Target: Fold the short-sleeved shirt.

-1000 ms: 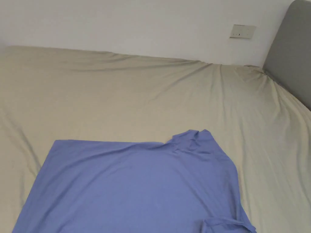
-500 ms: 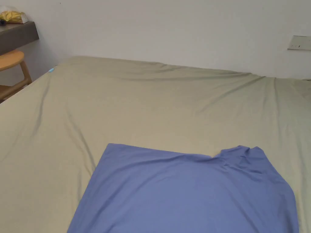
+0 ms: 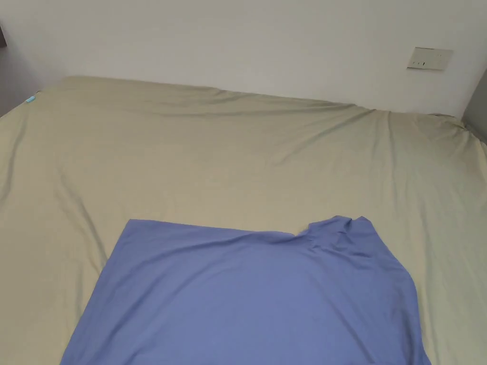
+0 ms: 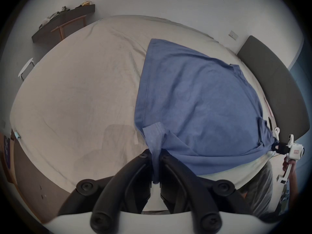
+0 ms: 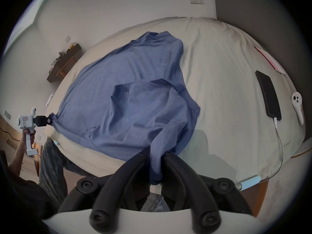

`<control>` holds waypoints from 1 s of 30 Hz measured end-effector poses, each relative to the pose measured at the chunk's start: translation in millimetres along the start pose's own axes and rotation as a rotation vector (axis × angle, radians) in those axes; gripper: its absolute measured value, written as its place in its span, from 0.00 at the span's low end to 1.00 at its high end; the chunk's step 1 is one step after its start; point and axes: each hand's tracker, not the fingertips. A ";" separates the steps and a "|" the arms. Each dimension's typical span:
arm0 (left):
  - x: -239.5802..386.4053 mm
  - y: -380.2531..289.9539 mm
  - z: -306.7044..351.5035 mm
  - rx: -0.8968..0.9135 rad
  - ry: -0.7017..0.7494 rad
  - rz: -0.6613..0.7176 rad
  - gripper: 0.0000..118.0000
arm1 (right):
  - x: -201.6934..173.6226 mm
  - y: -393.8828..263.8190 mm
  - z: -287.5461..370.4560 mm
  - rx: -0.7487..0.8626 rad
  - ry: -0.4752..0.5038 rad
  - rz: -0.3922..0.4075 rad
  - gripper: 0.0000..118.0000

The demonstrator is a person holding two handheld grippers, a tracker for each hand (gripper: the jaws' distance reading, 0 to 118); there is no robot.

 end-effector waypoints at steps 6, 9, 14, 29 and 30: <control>6.2 13.4 16.8 0.046 -0.009 0.013 0.06 | 1.5 17.3 11.6 0.070 0.043 -0.033 0.10; 11.0 33.5 23.9 0.081 -0.024 0.030 0.06 | 1.0 38.2 16.9 0.123 0.062 -0.051 0.10; 27.5 90.7 10.7 0.135 -0.037 0.025 0.06 | 3.4 103.0 1.5 0.180 0.060 -0.044 0.09; 41.4 149.2 -130.6 0.034 0.168 -0.010 0.29 | 3.0 194.1 -156.4 0.018 -0.121 0.082 0.10; 41.4 147.0 -127.8 0.051 0.160 -0.001 0.37 | 1.6 191.9 -160.3 0.010 -0.137 0.104 0.14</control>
